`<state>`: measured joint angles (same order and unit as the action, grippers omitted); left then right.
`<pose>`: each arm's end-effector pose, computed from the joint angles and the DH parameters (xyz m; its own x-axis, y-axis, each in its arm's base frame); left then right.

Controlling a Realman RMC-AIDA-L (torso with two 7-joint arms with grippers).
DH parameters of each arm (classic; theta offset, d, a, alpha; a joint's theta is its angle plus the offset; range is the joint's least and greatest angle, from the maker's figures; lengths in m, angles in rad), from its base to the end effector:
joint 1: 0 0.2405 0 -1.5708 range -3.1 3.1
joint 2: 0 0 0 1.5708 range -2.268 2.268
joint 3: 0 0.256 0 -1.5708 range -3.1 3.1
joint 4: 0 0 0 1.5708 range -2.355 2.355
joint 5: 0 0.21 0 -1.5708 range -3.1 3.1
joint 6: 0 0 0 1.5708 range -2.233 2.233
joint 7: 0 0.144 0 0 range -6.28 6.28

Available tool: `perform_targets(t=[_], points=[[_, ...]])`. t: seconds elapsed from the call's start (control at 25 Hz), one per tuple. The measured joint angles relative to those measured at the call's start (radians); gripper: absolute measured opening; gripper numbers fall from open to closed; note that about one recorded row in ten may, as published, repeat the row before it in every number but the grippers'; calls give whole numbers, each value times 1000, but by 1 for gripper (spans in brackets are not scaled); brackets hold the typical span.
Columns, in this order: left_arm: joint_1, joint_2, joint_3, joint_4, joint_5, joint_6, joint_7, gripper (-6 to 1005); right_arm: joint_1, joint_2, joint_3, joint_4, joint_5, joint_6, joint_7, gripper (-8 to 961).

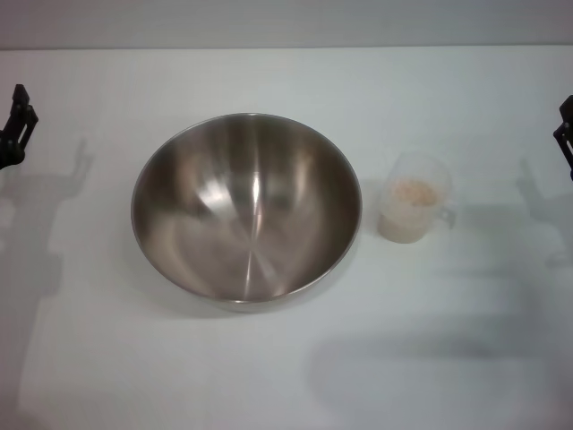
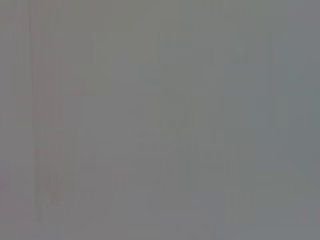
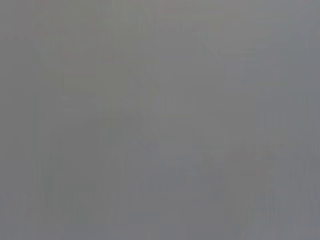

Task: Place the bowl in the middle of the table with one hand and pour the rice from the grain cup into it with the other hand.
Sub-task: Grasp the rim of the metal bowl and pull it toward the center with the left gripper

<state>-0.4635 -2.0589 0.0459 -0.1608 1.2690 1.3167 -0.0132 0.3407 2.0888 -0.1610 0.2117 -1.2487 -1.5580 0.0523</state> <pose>-0.3381 0.3177 -0.0007 0.7576 -0.1026 0.6446 0.6449 -0.0351 -0.7635 0.3318 0.2607 -0.0125 0.6817 0.2017 -0.7033 -0.7054 -0.0740 -0.7049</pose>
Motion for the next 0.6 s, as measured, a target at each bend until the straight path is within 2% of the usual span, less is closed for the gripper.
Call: perform_targets(t=[0.4,0.48,0.52,0.56,0.6], points=[[-50,5,-30,-39,-5,-98,85,823,2,-1,0,0,0,15,4,799],[-67,24,-44,-75,-1,-143,91,823,1,-1,0,0,0,15,4,799],[-84,62,-58,-139,1,-183,96,823,0,-1,0,0,0,15,4,799],[-86,70,-61,-149,1,-185,98,823,-2,0,0,0,0,15,5,799],[-91,98,-72,-197,1,-194,114,823,-6,0,0,1,0,15,5,799]])
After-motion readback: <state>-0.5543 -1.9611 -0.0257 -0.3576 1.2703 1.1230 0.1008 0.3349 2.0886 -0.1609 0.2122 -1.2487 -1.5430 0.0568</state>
